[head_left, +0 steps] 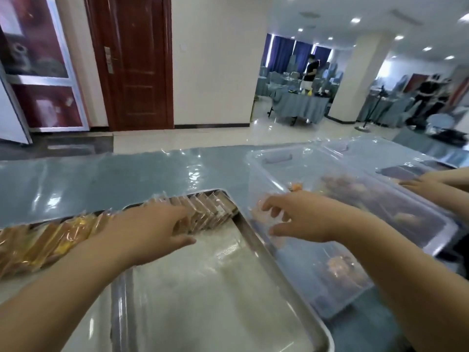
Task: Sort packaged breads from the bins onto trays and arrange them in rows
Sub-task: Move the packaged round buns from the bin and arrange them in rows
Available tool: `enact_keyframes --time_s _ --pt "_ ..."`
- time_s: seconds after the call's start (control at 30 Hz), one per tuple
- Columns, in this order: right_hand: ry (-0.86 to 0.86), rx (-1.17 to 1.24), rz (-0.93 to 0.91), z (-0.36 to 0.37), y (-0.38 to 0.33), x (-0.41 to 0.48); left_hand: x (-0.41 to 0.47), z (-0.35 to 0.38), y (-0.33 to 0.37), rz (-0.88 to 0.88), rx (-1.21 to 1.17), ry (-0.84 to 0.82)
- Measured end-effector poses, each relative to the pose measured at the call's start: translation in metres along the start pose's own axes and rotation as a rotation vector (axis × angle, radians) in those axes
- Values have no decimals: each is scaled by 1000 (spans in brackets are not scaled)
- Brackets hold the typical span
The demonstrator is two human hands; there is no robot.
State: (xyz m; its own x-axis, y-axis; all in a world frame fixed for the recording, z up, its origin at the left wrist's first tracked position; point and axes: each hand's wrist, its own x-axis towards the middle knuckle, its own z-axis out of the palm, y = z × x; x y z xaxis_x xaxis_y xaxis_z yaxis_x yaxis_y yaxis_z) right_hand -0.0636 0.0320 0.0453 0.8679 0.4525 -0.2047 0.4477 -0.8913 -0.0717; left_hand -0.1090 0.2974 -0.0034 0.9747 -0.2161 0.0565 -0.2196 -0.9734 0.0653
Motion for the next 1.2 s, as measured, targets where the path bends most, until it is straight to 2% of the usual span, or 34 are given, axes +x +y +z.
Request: enact_keyframes --time_s 0.2,0.4,0.47,0.57,0.8,0.97,1.07,1.2 --pt "158 58 128 -27 87 5 78 -11 49 95 -74 24" --pt "83 -45 123 -18 182 17 141 -16 118 134 -13 76" --pt "26 -112 88 -11 209 24 160 -15 147 135 -3 110" --pt "-171 -169 44 11 242 38 186 -6 191 128 -7 117" --pt "-506 -335 -63 62 306 75 241 37 252 68 64 -67" --pt "-606 -361 -96 100 326 110 258 60 250 -44 66 -206" --pt "-660 -367 -137 121 328 119 260 67 249 -64 79 -298" --pt "-690 -397 -188 144 328 120 260 67 249 -67 74 -339"
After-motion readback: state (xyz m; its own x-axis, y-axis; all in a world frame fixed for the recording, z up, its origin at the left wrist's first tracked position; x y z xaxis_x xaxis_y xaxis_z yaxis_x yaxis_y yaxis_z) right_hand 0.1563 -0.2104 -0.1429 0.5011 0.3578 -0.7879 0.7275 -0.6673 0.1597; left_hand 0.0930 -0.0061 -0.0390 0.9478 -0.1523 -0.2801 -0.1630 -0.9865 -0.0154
